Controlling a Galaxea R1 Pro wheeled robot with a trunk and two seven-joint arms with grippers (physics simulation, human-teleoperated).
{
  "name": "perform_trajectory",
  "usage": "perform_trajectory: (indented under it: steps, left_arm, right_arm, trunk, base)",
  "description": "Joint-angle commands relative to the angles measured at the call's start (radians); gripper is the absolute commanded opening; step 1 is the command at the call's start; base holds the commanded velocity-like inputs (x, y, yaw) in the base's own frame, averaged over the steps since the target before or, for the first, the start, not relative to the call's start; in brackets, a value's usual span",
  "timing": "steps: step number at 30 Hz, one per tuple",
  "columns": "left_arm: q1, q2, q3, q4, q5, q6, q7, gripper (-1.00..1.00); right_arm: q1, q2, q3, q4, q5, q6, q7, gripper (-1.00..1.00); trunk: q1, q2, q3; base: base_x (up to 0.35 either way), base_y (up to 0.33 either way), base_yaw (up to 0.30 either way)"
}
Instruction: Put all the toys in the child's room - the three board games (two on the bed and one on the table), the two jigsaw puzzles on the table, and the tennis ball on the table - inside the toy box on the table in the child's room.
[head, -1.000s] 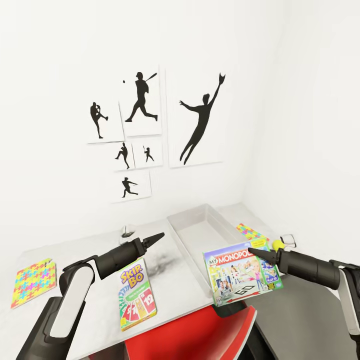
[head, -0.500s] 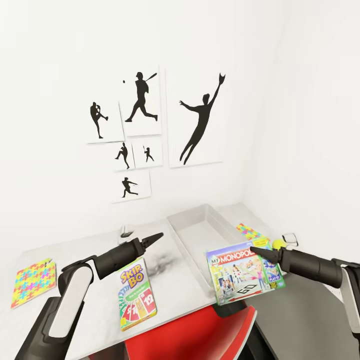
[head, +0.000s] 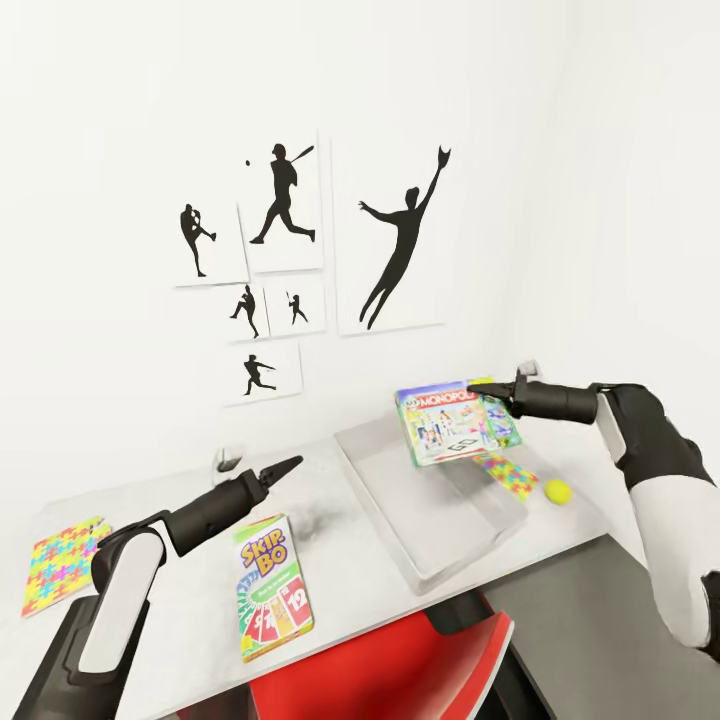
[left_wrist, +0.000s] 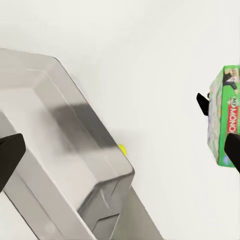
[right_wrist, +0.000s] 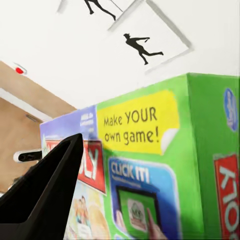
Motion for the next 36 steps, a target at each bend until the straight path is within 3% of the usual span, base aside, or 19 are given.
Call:
perform_trajectory:
  steps: [1,3,6,9,11,18,27,36]
  left_arm:
    - [-0.001,0.0,0.002,0.0,0.0,0.006,-0.003,1.0]
    - [-0.001,-0.001,0.013,0.0,0.001,0.007,-0.005,1.0]
    - [-0.001,-0.001,0.024,0.001,0.002,0.007,-0.007,1.0]
    - [-0.001,-0.004,0.032,0.001,0.003,0.008,-0.009,1.0]
    - [-0.001,-0.005,0.034,0.002,0.003,0.009,-0.009,1.0]
    - [-0.001,-0.006,0.037,0.002,0.003,0.011,-0.009,1.0]
    - [-0.001,-0.006,0.039,0.002,0.006,0.017,-0.009,1.0]
    - [-0.001,0.002,0.04,0.002,0.07,0.019,-0.008,1.0]
  right_arm:
    - [-0.004,0.0,0.001,0.004,-0.005,0.009,0.001,-1.0]
    - [-0.124,0.006,0.077,0.173,-0.005,0.009,-0.002,-1.0]
    - [-0.252,0.028,0.173,0.322,0.003,0.009,-0.021,-1.0]
    - [-0.341,0.052,0.248,0.382,0.012,0.009,-0.049,-1.0]
    - [-0.365,0.06,0.27,0.378,0.015,0.009,-0.057,-1.0]
    - [-0.388,0.075,0.301,0.362,0.02,0.009,-0.069,-1.0]
    - [-0.367,0.099,0.314,0.357,0.037,0.009,-0.078,-1.0]
    - [-0.347,0.113,0.313,0.357,0.104,0.001,-0.081,-1.0]
  trunk:
    - [0.0,-0.003,-0.002]
    - [0.0,-0.003,-0.002]
    - [0.0,-0.003,-0.002]
    - [0.0,-0.003,-0.002]
    - [0.0,-0.003,-0.002]
    - [0.0,-0.003,-0.002]
    - [0.0,-0.003,-0.002]
    - [0.0,-0.003,-0.008]
  base:
    - [0.0,0.0,0.0]
    - [0.0,0.0,0.0]
    - [0.0,0.0,0.0]
    - [0.0,0.0,0.0]
    - [0.0,0.0,0.0]
    - [0.0,0.0,0.0]
    - [0.0,0.0,0.0]
    - [0.0,0.0,0.0]
